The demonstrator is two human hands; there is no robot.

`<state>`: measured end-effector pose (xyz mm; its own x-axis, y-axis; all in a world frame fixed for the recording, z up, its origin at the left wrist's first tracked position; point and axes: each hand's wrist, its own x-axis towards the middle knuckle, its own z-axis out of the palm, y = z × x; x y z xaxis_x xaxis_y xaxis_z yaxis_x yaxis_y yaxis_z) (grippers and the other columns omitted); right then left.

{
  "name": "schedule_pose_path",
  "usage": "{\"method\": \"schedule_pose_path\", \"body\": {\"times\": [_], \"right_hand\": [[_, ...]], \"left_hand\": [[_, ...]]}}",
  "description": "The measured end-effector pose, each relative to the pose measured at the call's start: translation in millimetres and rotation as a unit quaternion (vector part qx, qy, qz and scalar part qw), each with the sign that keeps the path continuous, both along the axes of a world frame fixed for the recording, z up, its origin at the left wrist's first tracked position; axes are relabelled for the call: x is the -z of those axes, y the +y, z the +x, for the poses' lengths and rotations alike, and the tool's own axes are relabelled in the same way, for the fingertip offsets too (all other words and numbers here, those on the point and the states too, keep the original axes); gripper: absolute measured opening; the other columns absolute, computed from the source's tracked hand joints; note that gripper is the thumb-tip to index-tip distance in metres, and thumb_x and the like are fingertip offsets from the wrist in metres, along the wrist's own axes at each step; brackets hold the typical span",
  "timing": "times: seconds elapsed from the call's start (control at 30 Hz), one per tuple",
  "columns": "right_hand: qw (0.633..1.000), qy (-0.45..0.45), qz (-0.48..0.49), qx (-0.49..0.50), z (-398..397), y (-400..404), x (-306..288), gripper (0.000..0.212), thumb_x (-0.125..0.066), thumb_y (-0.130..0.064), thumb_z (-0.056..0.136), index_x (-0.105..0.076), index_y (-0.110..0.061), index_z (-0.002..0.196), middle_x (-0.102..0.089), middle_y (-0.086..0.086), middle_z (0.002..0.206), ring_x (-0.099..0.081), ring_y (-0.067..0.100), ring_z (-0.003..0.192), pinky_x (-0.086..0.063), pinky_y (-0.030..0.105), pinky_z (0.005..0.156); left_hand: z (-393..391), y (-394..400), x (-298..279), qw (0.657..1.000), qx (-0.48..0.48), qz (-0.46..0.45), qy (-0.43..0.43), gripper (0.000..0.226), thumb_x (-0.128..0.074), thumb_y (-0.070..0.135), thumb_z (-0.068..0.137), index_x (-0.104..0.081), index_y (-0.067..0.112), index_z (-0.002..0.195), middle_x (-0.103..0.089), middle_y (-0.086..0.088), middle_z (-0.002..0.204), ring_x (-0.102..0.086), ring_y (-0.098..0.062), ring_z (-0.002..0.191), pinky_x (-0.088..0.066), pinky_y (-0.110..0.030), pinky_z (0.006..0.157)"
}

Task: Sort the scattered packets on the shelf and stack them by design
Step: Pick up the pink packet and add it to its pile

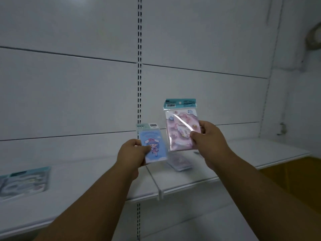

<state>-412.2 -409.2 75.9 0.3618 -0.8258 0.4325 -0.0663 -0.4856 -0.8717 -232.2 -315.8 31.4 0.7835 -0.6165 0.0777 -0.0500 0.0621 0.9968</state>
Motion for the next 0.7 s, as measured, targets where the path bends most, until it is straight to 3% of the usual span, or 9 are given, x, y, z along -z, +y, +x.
{"method": "schedule_pose_path", "body": {"times": [0.17,0.3,0.47,0.63,0.7], "right_hand": [[1.000,0.007,-0.006,0.003,-38,-65,-2,0.028,-0.056,-0.011,0.091,-0.056,-0.037,0.080,-0.070,-0.003,0.091,-0.071,0.022,0.086,-0.060,0.046,0.082],[1.000,0.017,0.002,-0.024,-46,-96,7,0.026,-0.057,-0.011,0.091,-0.055,-0.035,0.083,-0.068,-0.008,0.087,-0.071,0.015,0.082,-0.060,0.037,0.078],[0.999,0.030,-0.003,-0.025,-39,-119,17,0.021,-0.059,-0.014,0.091,-0.058,-0.035,0.093,-0.068,-0.009,0.090,-0.070,0.014,0.085,-0.060,0.039,0.081],[0.998,0.051,-0.015,-0.020,-30,-128,24,0.016,-0.058,-0.016,0.091,-0.061,-0.028,0.101,-0.071,-0.003,0.097,-0.069,0.012,0.085,-0.060,0.034,0.080],[0.998,0.058,-0.025,-0.013,-26,-131,22,0.018,-0.058,-0.014,0.091,-0.063,-0.023,0.106,-0.070,-0.004,0.096,-0.068,0.009,0.082,-0.059,0.031,0.077]], "left_hand": [[-32,-76,6,0.998,0.007,0.061,0.026,0.014,-0.074,0.003,0.083,-0.060,0.002,0.085,-0.069,-0.024,0.099,-0.071,-0.035,0.083,-0.061,-0.040,0.062],[-38,-117,19,0.988,-0.029,0.147,-0.039,0.020,-0.077,0.014,0.082,-0.061,0.002,0.081,-0.070,-0.024,0.093,-0.070,-0.033,0.077,-0.059,-0.039,0.068],[-35,-133,29,0.950,-0.041,0.283,-0.129,0.037,-0.084,0.034,0.073,-0.064,0.003,0.079,-0.064,-0.009,0.064,-0.054,-0.014,0.044,-0.040,-0.020,0.041],[-25,-130,19,0.882,-0.032,0.387,-0.268,0.055,-0.081,0.054,0.068,-0.060,0.008,0.087,-0.064,-0.007,0.084,-0.059,-0.018,0.071,-0.043,-0.026,0.059],[-26,-133,11,0.901,-0.059,0.309,-0.298,0.047,-0.068,0.050,0.084,-0.061,0.004,0.091,-0.065,-0.007,0.085,-0.059,-0.018,0.074,-0.048,-0.030,0.064]]}}
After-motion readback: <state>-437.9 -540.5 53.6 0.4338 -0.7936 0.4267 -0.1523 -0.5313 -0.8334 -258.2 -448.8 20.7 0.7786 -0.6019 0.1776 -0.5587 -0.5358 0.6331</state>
